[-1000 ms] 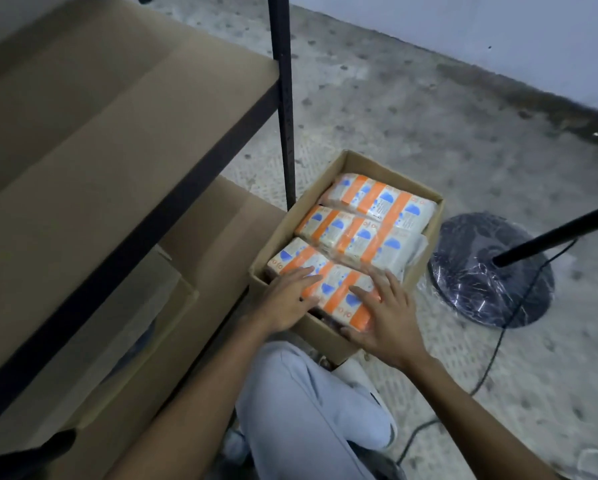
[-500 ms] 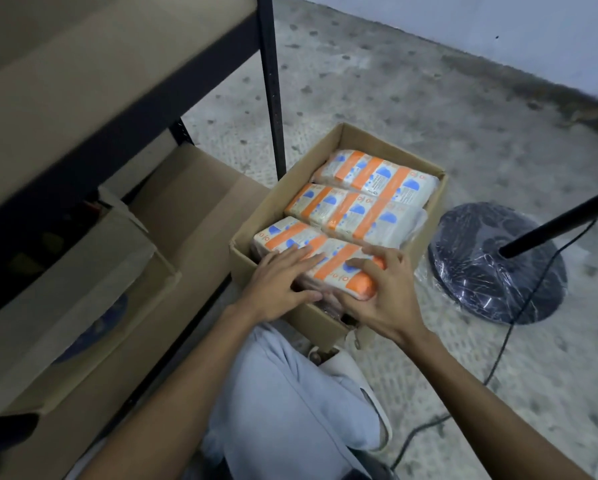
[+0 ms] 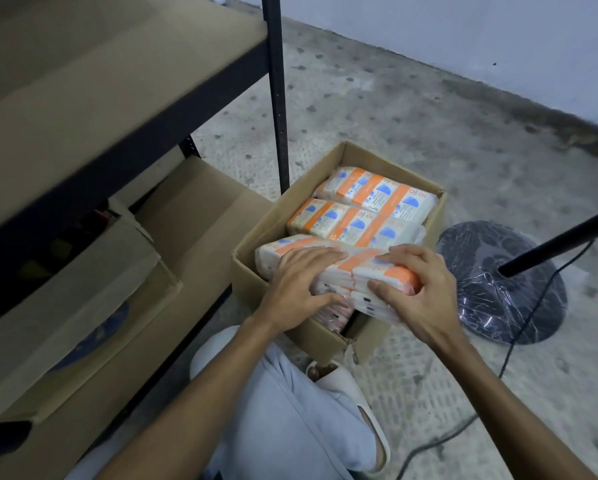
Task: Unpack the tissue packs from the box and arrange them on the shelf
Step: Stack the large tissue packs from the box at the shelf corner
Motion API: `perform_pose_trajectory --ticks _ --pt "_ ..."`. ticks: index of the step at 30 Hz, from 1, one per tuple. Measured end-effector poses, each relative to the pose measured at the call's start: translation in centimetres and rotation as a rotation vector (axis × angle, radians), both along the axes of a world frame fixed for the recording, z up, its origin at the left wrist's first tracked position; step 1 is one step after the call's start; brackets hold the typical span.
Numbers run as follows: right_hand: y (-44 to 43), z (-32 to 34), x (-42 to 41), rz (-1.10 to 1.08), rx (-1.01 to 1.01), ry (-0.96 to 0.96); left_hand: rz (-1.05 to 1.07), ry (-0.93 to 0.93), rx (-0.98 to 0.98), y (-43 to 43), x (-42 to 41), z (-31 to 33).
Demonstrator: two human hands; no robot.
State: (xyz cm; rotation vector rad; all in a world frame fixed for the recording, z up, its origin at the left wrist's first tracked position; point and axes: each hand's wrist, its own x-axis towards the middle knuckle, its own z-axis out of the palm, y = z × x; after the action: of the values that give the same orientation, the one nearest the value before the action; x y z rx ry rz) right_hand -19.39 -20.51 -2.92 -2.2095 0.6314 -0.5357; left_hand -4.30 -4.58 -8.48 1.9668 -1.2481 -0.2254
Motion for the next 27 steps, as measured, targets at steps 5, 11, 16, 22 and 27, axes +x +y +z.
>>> perform_pose_trajectory --ticks 5,11,16,22,27 --pt "0.4 3.4 0.1 0.006 -0.079 -0.136 0.020 -0.071 -0.107 0.1 0.3 3.8" --pt "2.1 7.1 0.9 0.018 -0.161 -0.288 0.036 -0.224 -0.138 1.8 1.4 9.3" --pt "4.0 10.7 1.5 0.025 -0.207 -0.418 0.049 -0.373 -0.159 3.5 2.4 13.9" --pt "5.5 14.5 2.0 0.035 -0.236 -0.543 0.046 -0.580 -0.185 5.3 3.3 20.0" --pt "7.5 16.1 5.2 0.072 -0.201 -0.666 0.107 -0.730 -0.095 7.9 5.7 23.7"
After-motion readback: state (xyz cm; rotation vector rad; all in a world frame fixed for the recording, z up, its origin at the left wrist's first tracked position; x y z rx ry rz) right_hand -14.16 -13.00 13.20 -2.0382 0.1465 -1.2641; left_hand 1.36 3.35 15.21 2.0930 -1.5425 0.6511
